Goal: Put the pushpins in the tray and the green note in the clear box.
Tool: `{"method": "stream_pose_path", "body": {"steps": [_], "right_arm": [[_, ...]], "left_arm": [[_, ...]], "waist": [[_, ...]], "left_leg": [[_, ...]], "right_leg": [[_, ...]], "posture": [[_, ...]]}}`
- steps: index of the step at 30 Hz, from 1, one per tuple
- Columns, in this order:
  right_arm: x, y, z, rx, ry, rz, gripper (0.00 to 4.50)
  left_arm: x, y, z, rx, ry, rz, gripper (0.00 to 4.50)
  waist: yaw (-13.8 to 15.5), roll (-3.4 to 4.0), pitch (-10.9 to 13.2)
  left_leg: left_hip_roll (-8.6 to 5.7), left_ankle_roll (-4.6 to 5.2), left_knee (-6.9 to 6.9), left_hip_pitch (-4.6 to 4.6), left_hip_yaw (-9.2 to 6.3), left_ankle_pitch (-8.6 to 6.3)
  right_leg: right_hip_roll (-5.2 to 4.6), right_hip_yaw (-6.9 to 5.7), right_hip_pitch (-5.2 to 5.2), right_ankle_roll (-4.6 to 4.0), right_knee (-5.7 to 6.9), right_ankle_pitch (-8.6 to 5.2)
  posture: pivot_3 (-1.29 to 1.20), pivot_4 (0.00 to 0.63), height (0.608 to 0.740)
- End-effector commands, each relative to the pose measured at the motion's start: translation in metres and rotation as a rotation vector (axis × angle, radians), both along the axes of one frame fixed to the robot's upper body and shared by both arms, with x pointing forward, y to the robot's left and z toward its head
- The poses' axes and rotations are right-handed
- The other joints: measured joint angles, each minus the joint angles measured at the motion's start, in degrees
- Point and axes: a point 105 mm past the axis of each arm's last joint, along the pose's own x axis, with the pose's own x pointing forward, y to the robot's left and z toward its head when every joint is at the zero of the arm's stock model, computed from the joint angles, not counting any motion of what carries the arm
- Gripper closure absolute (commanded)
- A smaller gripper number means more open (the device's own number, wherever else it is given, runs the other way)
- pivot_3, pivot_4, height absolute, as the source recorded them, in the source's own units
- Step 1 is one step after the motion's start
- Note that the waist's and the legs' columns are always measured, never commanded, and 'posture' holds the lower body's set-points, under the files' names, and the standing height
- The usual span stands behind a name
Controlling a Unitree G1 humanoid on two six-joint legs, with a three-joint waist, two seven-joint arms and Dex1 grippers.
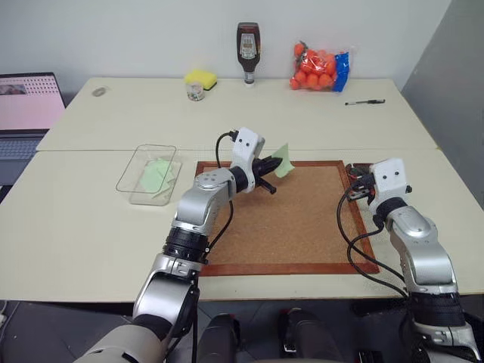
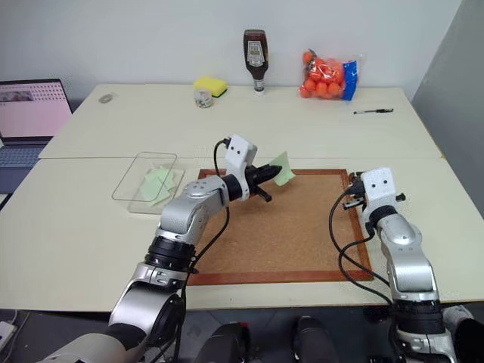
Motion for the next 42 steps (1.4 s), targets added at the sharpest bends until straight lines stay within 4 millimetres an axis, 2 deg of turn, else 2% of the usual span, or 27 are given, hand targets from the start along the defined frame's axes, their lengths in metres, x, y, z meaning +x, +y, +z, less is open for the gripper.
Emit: {"method": "stream_pose_path", "body": {"steps": [1, 7, 8, 9, 14, 18, 23, 25, 27, 31, 35, 37, 38, 42], "right_arm": [[0.018, -0.021, 0.005, 0.027, -0.007, -0.071, 4.50], [0.030, -0.032, -0.007, 0.053, 0.045, -0.091, 4.50], [0.031, -0.033, -0.007, 0.058, 0.047, -0.095, 4.03], [0.032, -0.034, -0.008, 0.061, 0.047, -0.096, 3.95], [0.033, -0.032, -0.005, 0.061, 0.036, -0.092, 3.02], [0.032, -0.030, 0.000, 0.061, 0.022, -0.087, 1.99], [0.028, -0.027, 0.011, 0.067, -0.011, -0.075, 1.06], [0.025, -0.026, 0.017, 0.069, -0.028, -0.067, 0.55], [0.021, -0.022, 0.024, 0.070, -0.049, -0.043, 0.55], [0.005, 0.005, 0.043, 0.081, -0.091, 0.127, 0.55], [-0.033, 0.085, 0.061, 0.059, -0.107, 0.595, 0.55], [-0.042, 0.110, 0.067, 0.049, -0.104, 0.723, 0.55], [-0.043, 0.115, 0.068, 0.047, -0.102, 0.746, 0.55], [-0.045, 0.161, 0.075, 0.060, -0.004, 0.944, 0.55]], "left_arm": [[-0.004, 0.001, 0.021, -0.015, -0.083, -0.012, 4.48], [-0.005, 0.004, 0.020, -0.012, -0.084, -0.007, 4.48], [-0.006, 0.004, 0.020, -0.011, -0.083, -0.007, 4.50], [-0.006, 0.004, 0.019, -0.011, -0.083, -0.006, 4.50], [-0.005, 0.004, 0.019, -0.011, -0.081, -0.008, 4.50], [-0.005, 0.003, 0.020, -0.012, -0.082, -0.009, 4.50], [-0.004, 0.004, 0.023, -0.007, -0.097, -0.008, 4.50], [-0.003, 0.006, 0.027, -0.007, -0.110, 0.000, 4.50], [-0.002, 0.012, 0.034, -0.004, -0.138, 0.020, 4.50], [0.005, 0.039, 0.055, 0.020, -0.215, 0.135, 4.50], [0.005, 0.095, 0.074, 0.061, -0.253, 0.391, 4.50], [0.001, 0.118, 0.076, 0.083, -0.246, 0.498, 4.50], [0.000, 0.124, 0.076, 0.087, -0.244, 0.526, 4.50], [-0.005, 0.181, 0.077, 0.142, -0.250, 0.791, 4.50]], "waist": [[0.07, -0.01, 0.00], [0.11, 0.01, 0.00], [0.12, 0.01, 0.00], [0.11, 0.01, 0.00], [0.09, 0.01, 0.00], [0.06, 0.00, 0.00], [-0.02, 0.01, 0.00], [-0.01, 0.01, 0.00], [0.01, 0.01, 0.00], [-0.06, 0.00, 0.00], [-0.59, -0.03, 0.02], [-1.19, -0.03, 0.02], [-1.24, -0.03, 0.02], [-1.24, -0.14, 0.08]], "left_leg": [[-0.01, 0.00, -0.01, 0.01, 0.04, 0.00], [0.02, 0.02, -0.05, 0.10, 0.46, 0.00], [0.02, 0.02, -0.05, 0.12, 0.54, -0.01], [0.02, 0.02, -0.05, 0.14, 0.58, -0.01], [0.01, 0.04, -0.04, 0.27, 0.87, -0.02], [0.01, 0.06, -0.02, 0.33, 1.09, -0.03], [0.05, 0.06, -0.03, 0.32, 1.13, -0.03], [0.06, 0.06, -0.04, 0.31, 1.13, -0.03], [0.06, 0.06, -0.04, 0.30, 1.12, -0.03], [0.07, 0.06, -0.05, 0.24, 1.10, -0.03], [0.12, 0.07, -0.06, 0.20, 1.08, -0.04], [0.23, 0.06, -0.07, 0.22, 1.06, -0.04], [0.23, 0.06, -0.08, 0.23, 1.06, -0.04], [0.19, 0.06, -0.01, 0.31, 1.01, -0.03]], "right_leg": [[0.00, -0.02, 0.02, 0.00, 0.00, 0.00], [0.06, 0.25, 0.04, -0.03, -0.02, 0.02], [0.06, 0.33, 0.04, -0.02, -0.02, 0.02], [0.05, 0.42, 0.03, -0.01, -0.03, 0.03], [0.06, 0.85, 0.03, 0.20, -0.08, 0.15], [0.08, 1.03, 0.03, 0.29, -0.09, 0.20], [0.15, 1.06, -0.02, 0.30, -0.08, 0.21], [0.16, 1.06, -0.05, 0.30, -0.08, 0.21], [0.16, 1.06, -0.05, 0.30, -0.08, 0.21], [0.16, 1.08, -0.13, 0.30, -0.07, 0.21], [0.21, 1.14, -0.25, 0.31, -0.05, 0.21], [0.29, 1.15, -0.26, 0.31, -0.05, 0.21], [0.29, 1.15, -0.25, 0.31, -0.04, 0.21], [0.27, 1.12, -0.17, 0.40, -0.02, 0.35]], "posture": [[0.00, 0.150, 0.740], [0.00, 0.150, 0.740], [0.00, 0.150, 0.740], [0.00, 0.150, 0.740], [0.00, 0.150, 0.740], [0.00, 0.150, 0.740], [0.00, 0.150, 0.740], [0.00, 0.150, 0.740], [0.00, 0.150, 0.740], [0.00, 0.150, 0.740], [0.00, 0.150, 0.740], [0.00, 0.150, 0.740], [0.00, 0.150, 0.740], [0.00, 0.150, 0.740]]}}
